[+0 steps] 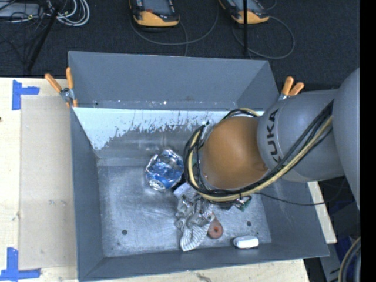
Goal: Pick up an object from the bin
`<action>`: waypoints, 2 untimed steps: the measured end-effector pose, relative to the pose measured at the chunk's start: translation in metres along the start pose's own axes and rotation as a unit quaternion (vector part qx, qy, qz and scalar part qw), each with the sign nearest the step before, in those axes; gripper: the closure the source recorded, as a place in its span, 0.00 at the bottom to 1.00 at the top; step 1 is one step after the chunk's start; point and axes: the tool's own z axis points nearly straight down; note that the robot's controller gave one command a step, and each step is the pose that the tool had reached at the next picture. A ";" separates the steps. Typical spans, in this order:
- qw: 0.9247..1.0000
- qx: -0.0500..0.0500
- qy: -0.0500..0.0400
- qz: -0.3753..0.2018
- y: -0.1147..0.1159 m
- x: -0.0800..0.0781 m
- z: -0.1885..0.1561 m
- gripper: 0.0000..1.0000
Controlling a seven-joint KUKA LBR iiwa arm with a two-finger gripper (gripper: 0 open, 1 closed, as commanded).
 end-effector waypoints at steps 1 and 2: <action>1.000 0.000 0.000 0.000 0.000 0.000 0.000 1.00; 0.999 0.001 -0.010 -0.037 -0.021 0.036 -0.151 1.00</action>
Offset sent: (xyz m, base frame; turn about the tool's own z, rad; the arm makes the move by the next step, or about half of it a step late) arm -0.0089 -0.0388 0.1509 -0.0780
